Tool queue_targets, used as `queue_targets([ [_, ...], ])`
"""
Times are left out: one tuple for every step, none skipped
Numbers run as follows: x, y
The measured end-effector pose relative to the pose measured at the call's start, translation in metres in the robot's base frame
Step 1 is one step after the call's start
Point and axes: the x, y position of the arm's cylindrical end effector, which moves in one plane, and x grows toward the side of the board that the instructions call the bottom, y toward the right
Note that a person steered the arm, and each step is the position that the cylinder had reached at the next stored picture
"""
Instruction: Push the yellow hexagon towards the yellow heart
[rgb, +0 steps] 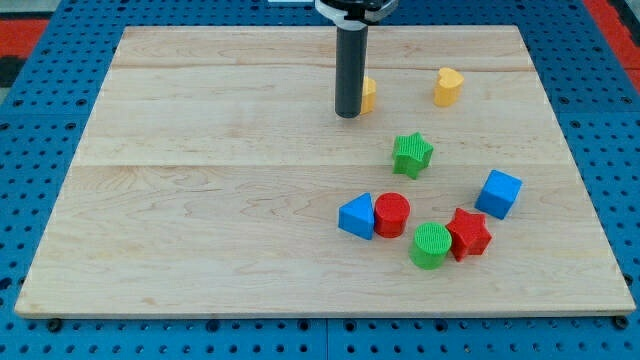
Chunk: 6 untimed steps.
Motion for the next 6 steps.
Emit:
queue_targets([
  [-0.016, -0.019],
  [-0.026, -0.016],
  [-0.026, 0.009],
  [-0.027, 0.033],
  [-0.027, 0.044],
  [-0.026, 0.052],
])
